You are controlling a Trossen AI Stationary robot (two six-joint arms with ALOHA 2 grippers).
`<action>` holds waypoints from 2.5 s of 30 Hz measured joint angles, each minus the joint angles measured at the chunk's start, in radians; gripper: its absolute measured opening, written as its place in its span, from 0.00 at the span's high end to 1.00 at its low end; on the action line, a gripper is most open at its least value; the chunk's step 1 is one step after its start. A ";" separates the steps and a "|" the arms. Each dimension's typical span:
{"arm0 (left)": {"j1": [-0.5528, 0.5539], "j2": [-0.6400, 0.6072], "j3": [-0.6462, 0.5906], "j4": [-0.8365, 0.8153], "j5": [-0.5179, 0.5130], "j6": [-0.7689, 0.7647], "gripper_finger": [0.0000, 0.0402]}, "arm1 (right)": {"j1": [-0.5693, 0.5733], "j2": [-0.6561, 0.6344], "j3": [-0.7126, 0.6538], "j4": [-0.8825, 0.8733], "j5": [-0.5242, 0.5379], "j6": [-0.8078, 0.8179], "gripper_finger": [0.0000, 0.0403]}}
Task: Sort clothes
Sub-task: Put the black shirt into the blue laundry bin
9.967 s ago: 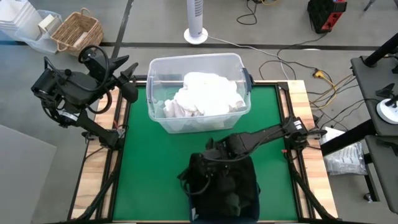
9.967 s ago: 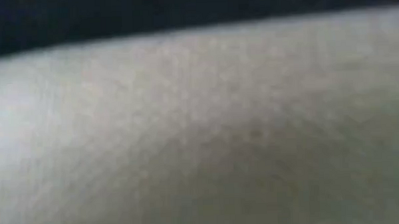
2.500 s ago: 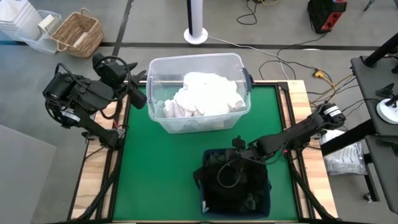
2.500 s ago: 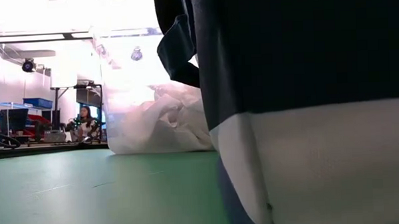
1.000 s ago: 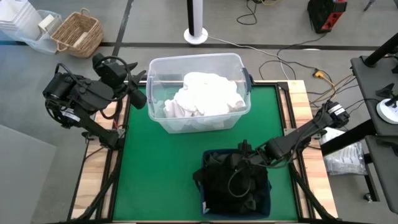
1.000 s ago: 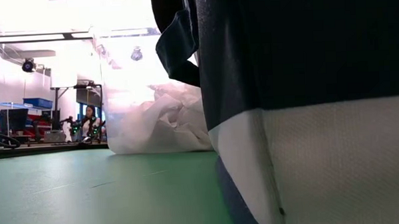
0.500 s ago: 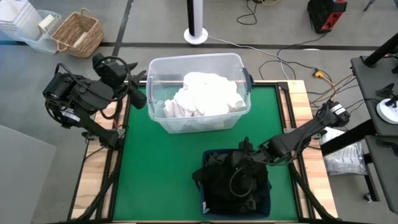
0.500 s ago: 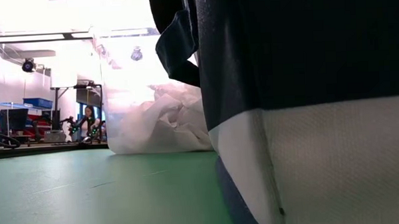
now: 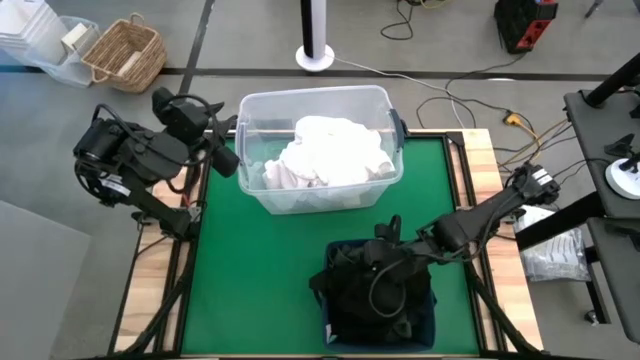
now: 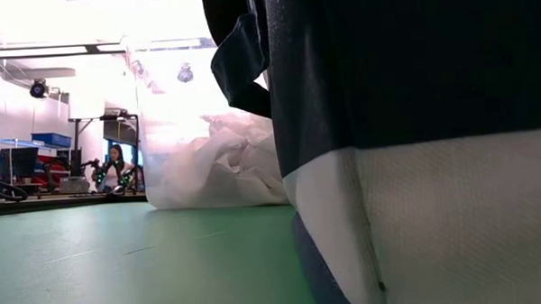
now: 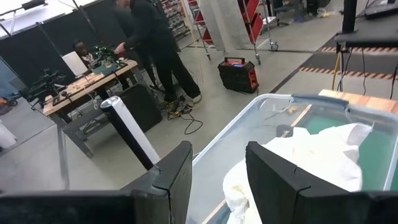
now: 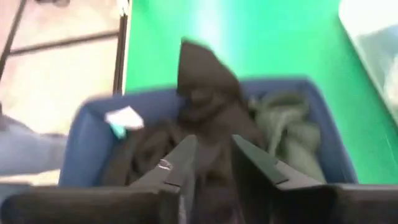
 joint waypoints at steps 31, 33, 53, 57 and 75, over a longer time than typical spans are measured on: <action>0.000 -0.002 0.000 -0.091 -0.001 0.080 0.68 | -0.011 0.797 0.947 -0.479 0.238 0.107 0.69; 0.000 -0.002 0.000 -0.091 -0.001 0.081 0.68 | -0.011 0.801 0.951 -0.501 0.238 0.120 0.77; 0.000 -0.019 0.000 -0.091 -0.001 0.103 0.68 | 0.029 0.700 0.947 -0.777 0.265 0.312 0.98; 0.000 -0.022 0.000 -0.091 -0.001 0.106 0.68 | 0.033 0.701 0.929 -0.781 0.265 0.326 0.98; 0.000 -0.024 0.000 -0.091 -0.001 0.121 0.68 | 0.050 0.697 0.671 -0.586 0.223 0.380 0.95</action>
